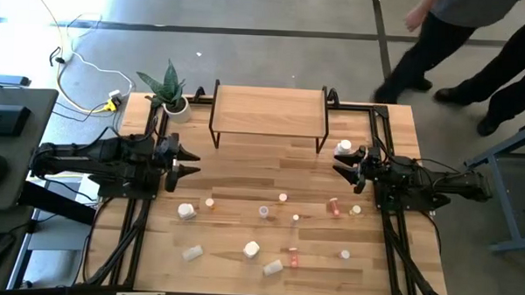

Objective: Pick and place medicine bottles onto shelf by color
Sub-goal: Put the left orange pill bottle on the shelf

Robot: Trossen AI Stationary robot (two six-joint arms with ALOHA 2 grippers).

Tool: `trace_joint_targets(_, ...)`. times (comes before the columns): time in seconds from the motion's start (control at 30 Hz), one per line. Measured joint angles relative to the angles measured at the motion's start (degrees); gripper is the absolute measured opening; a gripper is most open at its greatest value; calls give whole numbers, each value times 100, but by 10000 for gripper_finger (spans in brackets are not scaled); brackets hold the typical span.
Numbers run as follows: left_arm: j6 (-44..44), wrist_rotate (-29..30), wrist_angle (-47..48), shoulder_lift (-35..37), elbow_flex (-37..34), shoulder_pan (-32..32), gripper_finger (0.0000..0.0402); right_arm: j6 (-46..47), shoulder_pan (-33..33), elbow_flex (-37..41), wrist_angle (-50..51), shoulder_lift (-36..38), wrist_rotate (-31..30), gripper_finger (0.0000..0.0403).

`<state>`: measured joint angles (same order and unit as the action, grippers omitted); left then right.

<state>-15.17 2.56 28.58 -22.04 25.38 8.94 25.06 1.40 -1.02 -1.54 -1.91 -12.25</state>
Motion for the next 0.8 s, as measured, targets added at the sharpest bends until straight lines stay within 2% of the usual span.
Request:
trace_joint_targets(0.27, 27, 6, 342, -862, 685, -370, 180, 0, 1, 1, 0, 0, 0, 227)
trace_joint_targets(0.53, -486, -16, 826, -2000, 1289, -979, 180, 0, 0, 1, -1, 2, 0, 227)
trace_joint_targets(0.8, -835, 64, 984, -2832, 1494, -1471, 180, 0, 1, 0, 0, 1, 0, 227)
